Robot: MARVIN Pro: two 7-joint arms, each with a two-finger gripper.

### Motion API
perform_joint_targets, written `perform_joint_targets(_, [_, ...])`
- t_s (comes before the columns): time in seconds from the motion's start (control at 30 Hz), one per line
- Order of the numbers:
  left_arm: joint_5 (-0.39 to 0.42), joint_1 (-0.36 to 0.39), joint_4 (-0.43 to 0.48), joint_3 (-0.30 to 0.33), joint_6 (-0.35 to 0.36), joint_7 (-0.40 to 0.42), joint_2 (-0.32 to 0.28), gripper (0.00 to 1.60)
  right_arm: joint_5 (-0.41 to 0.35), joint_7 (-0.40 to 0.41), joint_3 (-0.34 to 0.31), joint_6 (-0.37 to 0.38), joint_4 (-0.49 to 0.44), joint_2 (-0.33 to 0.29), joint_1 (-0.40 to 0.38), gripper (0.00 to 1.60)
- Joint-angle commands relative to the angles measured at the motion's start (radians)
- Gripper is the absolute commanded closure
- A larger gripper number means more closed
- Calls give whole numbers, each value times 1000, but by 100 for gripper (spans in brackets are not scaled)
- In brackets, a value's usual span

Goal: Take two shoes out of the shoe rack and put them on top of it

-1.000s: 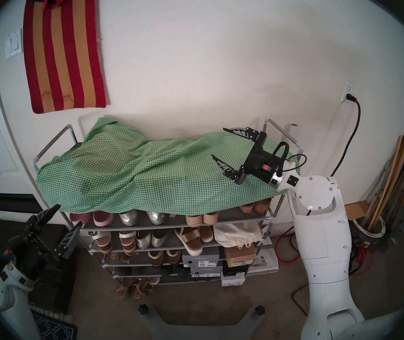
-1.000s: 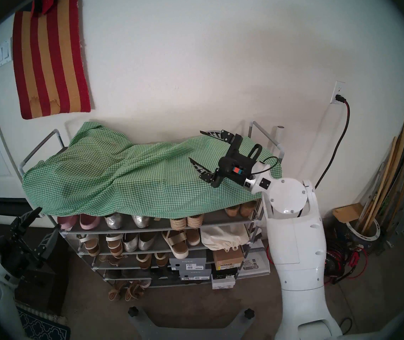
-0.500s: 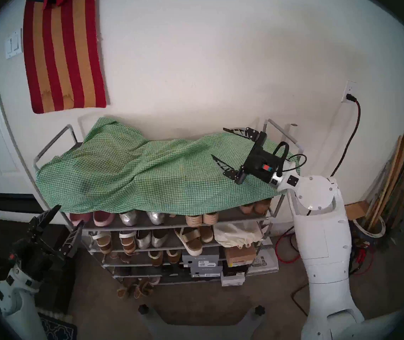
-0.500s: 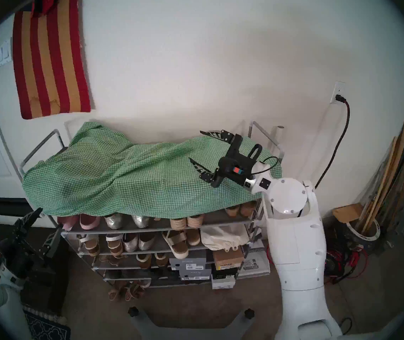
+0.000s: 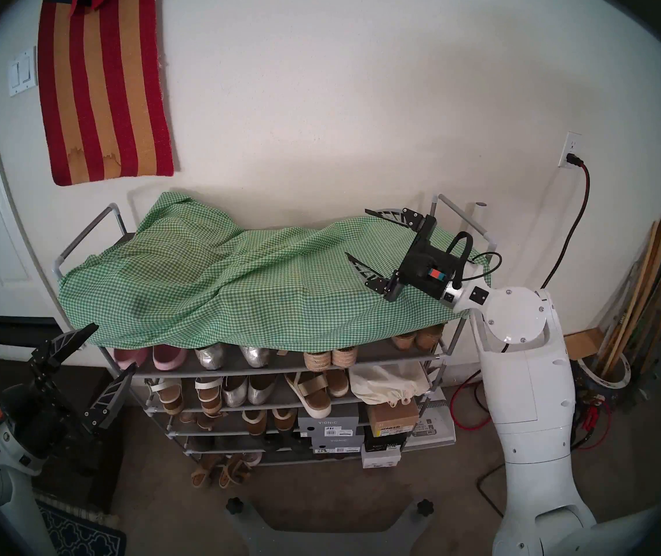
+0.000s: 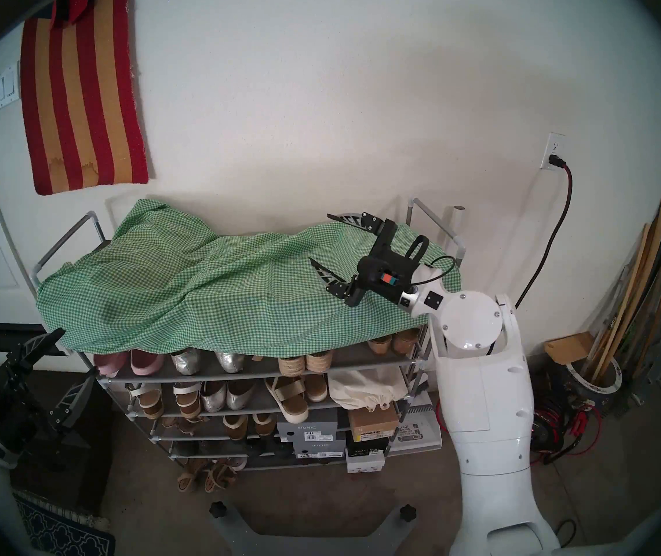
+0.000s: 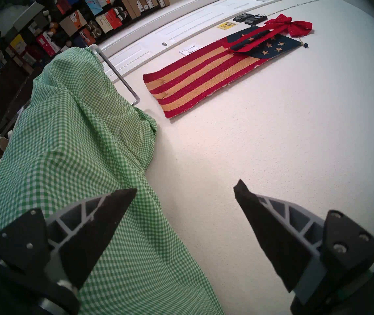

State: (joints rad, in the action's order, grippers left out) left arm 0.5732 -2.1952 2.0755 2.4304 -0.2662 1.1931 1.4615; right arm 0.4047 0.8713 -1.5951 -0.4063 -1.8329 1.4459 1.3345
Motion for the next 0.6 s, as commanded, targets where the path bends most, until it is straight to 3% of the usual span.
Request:
perform_joint_targets(0.0, [-157,-122,81,-40,2,99,-47,0,1,0,0,0,0,-1,0,0])
perform_joint_targets(0.13, [-243,-133,82,-76,-5,138,-50,0,1,0,0,0,0,-1,0,0])
perform_joint_targets(0.2, [-309,-147,77,-108,-18,155,-62,0,1,0,0,0,0,-1,0,0])
perform_joint_targets(0.23, [-388,-143,60,-142,-40,157,-61,0,1,0,0,0,0,-1,0,0])
perform_joint_targets(0.27, [-388,-143,60,-142,-40,157,-61,0,1,0,0,0,0,-1,0,0])
perform_joint_targets(0.33, [-490,-123,18,-193,-82,144,-56,0,1,0,0,0,0,-1,0,0])
perform_joint_targets(0.47, [-619,-93,-37,-245,-155,119,-54,0,1,0,0,0,0,-1,0,0])
perform_joint_targets(0.5, [-619,-93,-37,-245,-155,119,-54,0,1,0,0,0,0,-1,0,0])
perform_joint_targets(0.57, [-709,-63,-90,-280,-207,92,-50,0,1,0,0,0,0,-1,0,0])
